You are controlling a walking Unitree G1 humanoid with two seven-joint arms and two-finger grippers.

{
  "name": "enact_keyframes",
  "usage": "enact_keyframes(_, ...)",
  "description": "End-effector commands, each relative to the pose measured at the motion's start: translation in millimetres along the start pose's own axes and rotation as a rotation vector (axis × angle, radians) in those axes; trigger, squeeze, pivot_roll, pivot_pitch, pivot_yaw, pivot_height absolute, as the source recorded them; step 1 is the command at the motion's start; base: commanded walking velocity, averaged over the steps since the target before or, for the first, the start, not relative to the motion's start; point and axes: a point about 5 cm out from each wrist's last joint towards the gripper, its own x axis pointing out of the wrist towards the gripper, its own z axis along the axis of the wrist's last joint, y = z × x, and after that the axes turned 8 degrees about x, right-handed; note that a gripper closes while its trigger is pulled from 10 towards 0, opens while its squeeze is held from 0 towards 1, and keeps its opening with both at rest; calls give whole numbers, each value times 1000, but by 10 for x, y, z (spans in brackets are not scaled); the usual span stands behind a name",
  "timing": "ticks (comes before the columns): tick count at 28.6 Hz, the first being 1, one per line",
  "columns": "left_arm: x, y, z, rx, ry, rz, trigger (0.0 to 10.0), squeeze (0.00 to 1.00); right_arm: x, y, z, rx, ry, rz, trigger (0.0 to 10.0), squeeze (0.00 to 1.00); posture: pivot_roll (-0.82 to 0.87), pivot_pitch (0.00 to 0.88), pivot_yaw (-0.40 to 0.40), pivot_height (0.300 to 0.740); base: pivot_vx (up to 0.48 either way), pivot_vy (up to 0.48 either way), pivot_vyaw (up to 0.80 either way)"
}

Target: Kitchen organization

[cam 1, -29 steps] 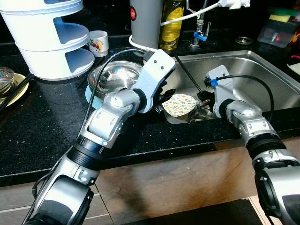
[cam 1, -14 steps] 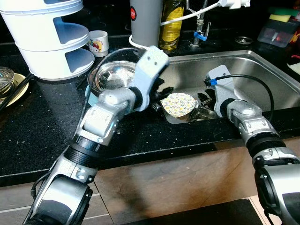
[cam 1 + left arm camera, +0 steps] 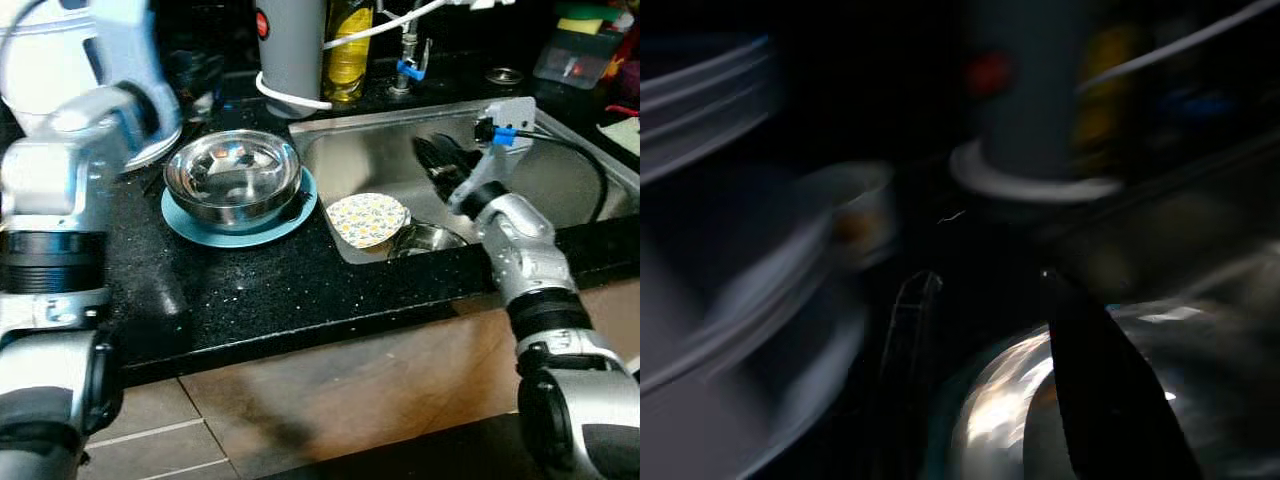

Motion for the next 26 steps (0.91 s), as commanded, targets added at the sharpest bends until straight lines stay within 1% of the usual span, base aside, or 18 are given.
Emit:
enact_keyframes(1, -92, 174, -167, 42, 95, 54, 10000, 0, -25, 8, -74, 62, 5, -14, 10000, 0, 19, 208, 0, 740, 0, 0, 0)
enact_keyframes(2, -92, 174, -167, 42, 95, 54, 10000, 0, -25, 8, -74, 62, 5, -14, 10000, 0, 19, 208, 0, 740, 0, 0, 0)
enact_keyframes(3, -133, 209, -228, 49, 121, 50, 10000, 0, -30, 24, -112, 71, 14, -16, 10000, 0, 19, 208, 0, 740, 0, 0, 0)
enact_keyframes(8, -229, 263, -367, 61, 155, 44, 10000, 0, -42, 98, -177, 104, 25, -3, 10000, 0, 19, 205, -3, 740, 0, 0, 0)
enact_keyframes(11, -301, 333, -481, 23, 201, 54, 10000, 0, -62, 152, -204, 121, 26, 10, 10000, 0, 25, 208, 0, 740, 0, 0, 0)
enact_keyframes(12, -301, 333, -481, 23, 201, 54, 10000, 0, -62, 152, -204, 121, 26, 10, 10000, 0, 25, 208, 0, 740, 0, 0, 0)
enact_keyframes(13, -336, 373, -546, -68, 230, 84, 10000, 1000, -74, 185, -217, 132, 28, 17, 10000, 0, 27, 209, 0, 740, 0, 0, 0)
enact_keyframes(15, -345, 370, -580, -174, 235, 91, 10000, 1000, -81, 211, -221, 140, 29, 22, 10000, 0, 30, 208, -2, 740, 0, 0, 0)
enact_keyframes(16, -341, 359, -585, -208, 231, 89, 10000, 1000, -83, 217, -221, 141, 28, 23, 10000, 0, 31, 208, -3, 740, 0, 0, 0)
enact_keyframes(17, -337, 353, -585, -222, 228, 88, 10000, 1000, -84, 220, -221, 140, 28, 24, 10000, 0, 31, 208, -3, 740, 0, 0, 0)
enact_keyframes(19, -286, 252, -599, -321, 219, 42, 10000, 1000, -80, 236, -215, 150, 26, 24, 10000, 0, 35, 207, -5, 740, 0, 0, 0)
enact_keyframes(20, -286, 252, -599, -321, 219, 42, 10000, 1000, -80, 236, -215, 150, 26, 24, 10000, 0, 35, 207, -5, 740, 0, 0, 0)
enact_keyframes(21, -235, 152, -614, -354, 217, 5, 10000, 1000, -73, 252, -213, 151, 25, 28, 10000, 0, 36, 206, -5, 740, 0, 0, 0)
enact_keyframes(22, -235, 152, -614, -354, 217, 5, 10000, 1000, -73, 252, -213, 151, 25, 28, 10000, 0, 36, 206, -5, 740, 0, 0, 0)
enact_keyframes(23, -191, 64, -623, -369, 213, -23, 10000, 1000, -70, 271, -212, 151, 25, 33, 10000, 0, 36, 206, -5, 740, 0, 0, 0)
enact_keyframes(24, -130, -50, -627, -411, 204, -63, 10000, 1000, -68, 299, -212, 149, 28, 43, 10000, 0, 37, 206, -5, 740, 0, 0, 0)
enact_keyframes(25, -130, -50, -627, -411, 204, -63, 10000, 1000, -68, 299, -212, 149, 28, 43, 10000, 0, 37, 206, -5, 740, 0, 0, 0)
enact_keyframes(26, -79, -146, -641, -429, 207, -92, 10000, 357, -70, 326, -214, 145, 31, 55, 10000, 0, 37, 206, -5, 740, 0, 0, 0)
